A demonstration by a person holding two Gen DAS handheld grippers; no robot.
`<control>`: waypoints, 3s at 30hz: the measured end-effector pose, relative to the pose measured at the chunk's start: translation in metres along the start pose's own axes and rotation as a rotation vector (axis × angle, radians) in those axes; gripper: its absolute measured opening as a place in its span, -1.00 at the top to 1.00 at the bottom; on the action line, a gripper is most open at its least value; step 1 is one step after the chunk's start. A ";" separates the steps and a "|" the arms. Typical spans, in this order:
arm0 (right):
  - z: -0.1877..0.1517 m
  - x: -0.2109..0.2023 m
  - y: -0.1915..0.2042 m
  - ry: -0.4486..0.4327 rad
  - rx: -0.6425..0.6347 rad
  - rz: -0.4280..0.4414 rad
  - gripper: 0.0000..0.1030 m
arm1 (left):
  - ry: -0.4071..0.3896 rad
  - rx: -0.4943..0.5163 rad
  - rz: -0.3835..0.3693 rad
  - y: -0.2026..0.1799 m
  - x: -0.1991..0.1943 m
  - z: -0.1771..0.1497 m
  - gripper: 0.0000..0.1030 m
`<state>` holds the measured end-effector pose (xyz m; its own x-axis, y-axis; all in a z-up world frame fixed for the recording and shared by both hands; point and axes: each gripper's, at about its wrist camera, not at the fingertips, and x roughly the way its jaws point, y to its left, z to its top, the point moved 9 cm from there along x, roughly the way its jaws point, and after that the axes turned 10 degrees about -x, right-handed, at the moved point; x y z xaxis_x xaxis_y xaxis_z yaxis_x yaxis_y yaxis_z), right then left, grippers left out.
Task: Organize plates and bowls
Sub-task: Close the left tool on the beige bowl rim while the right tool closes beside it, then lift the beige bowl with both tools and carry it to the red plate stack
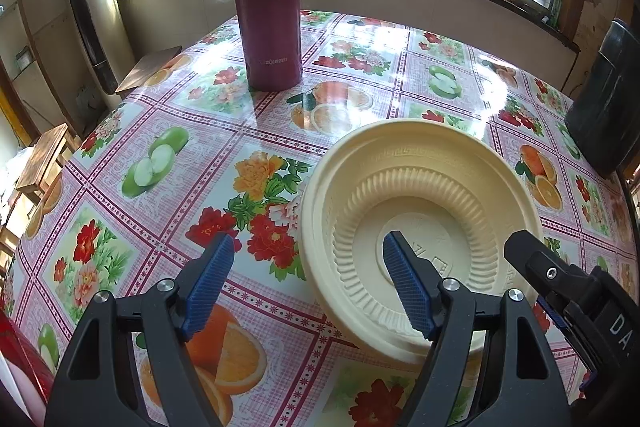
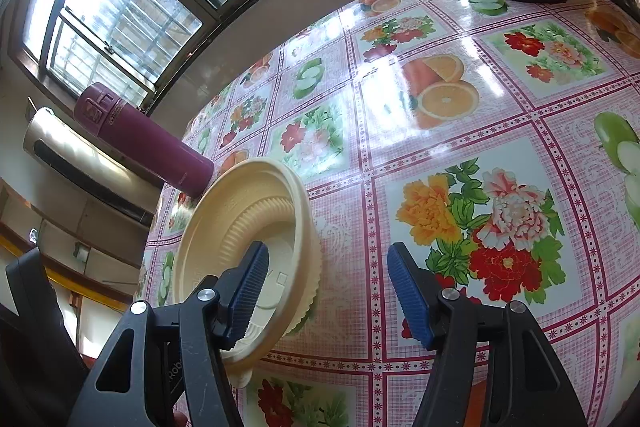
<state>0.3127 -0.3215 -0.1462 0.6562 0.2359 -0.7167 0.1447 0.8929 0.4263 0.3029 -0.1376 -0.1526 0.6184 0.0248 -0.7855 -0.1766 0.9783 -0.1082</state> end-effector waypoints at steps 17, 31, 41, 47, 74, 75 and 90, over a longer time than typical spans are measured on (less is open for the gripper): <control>-0.004 0.003 0.013 0.006 -0.043 0.015 0.76 | 0.083 0.013 -0.072 -0.008 0.011 -0.013 0.58; -0.020 -0.044 0.021 -0.021 -0.033 0.064 0.78 | 0.026 0.021 -0.113 0.004 -0.038 -0.022 0.63; -0.056 -0.111 0.029 -0.088 -0.040 0.125 0.78 | -0.096 0.065 -0.138 0.013 -0.101 -0.034 0.63; -0.079 -0.144 0.045 -0.115 -0.051 0.178 0.77 | -0.181 0.080 -0.143 0.031 -0.141 -0.038 0.63; -0.166 -0.178 0.213 -0.043 -0.295 0.324 0.73 | -0.332 -0.076 -0.059 0.200 -0.210 -0.039 0.63; -0.169 -0.177 0.220 -0.038 -0.306 0.328 0.73 | -0.336 -0.083 -0.056 0.206 -0.211 -0.040 0.63; -0.216 -0.156 0.294 0.045 -0.435 0.365 0.71 | -0.330 -0.168 0.018 0.284 -0.205 -0.050 0.63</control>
<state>0.0927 -0.0135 -0.0281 0.5727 0.5661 -0.5929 -0.4098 0.8241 0.3910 0.0880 0.1246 -0.0530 0.8228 0.1335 -0.5524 -0.2963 0.9302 -0.2165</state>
